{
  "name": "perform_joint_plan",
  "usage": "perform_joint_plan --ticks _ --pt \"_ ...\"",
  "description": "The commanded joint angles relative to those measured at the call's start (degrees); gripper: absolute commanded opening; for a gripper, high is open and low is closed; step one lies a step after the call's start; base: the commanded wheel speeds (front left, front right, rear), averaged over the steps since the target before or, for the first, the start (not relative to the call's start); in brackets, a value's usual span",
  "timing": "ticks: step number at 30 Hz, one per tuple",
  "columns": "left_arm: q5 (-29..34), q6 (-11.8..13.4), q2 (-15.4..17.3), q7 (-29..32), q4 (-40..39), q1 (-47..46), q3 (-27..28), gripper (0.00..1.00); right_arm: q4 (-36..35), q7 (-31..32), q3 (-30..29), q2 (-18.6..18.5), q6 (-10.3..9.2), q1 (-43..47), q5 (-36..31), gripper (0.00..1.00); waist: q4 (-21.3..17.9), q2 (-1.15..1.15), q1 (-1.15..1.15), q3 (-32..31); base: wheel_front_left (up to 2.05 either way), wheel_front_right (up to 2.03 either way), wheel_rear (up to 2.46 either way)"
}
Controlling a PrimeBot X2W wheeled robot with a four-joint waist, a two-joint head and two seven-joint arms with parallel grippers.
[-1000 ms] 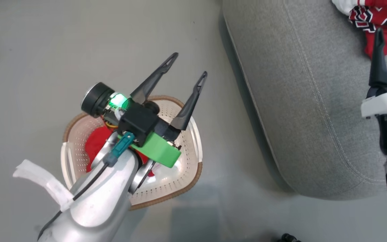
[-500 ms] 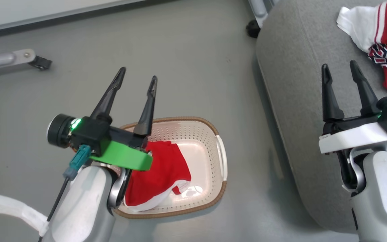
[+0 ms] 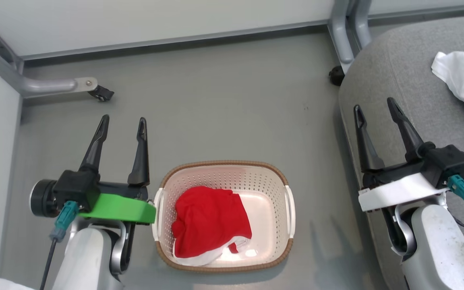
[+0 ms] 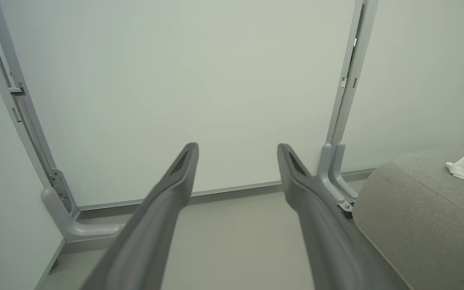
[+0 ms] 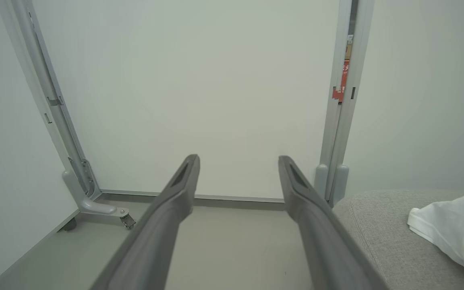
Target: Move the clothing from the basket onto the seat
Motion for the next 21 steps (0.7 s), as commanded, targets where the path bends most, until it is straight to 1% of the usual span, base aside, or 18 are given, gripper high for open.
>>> perform_joint_plan --ticks 1,13,21 --pt "0.36 -0.41 -0.24 -0.02 -0.09 1.34 0.92 1.00 -0.40 -0.26 0.01 0.22 -0.04 1.43 -0.33 1.00 1.43 0.00 0.00 -1.66 0.00 0.00 0.00" --pt "1.91 -0.83 -1.58 -0.02 -0.29 6.17 5.74 1.00 -2.69 -0.26 -0.79 1.17 -0.04 8.75 -1.12 1.00 2.23 0.00 0.00 -4.33 0.00 0.00 0.00" --pt "2.72 -1.38 -1.96 -0.02 -0.09 8.07 6.74 1.00 -3.97 -0.26 -1.53 1.19 -0.04 12.10 0.15 1.00 2.26 0.00 0.00 -4.93 0.00 0.00 0.00"
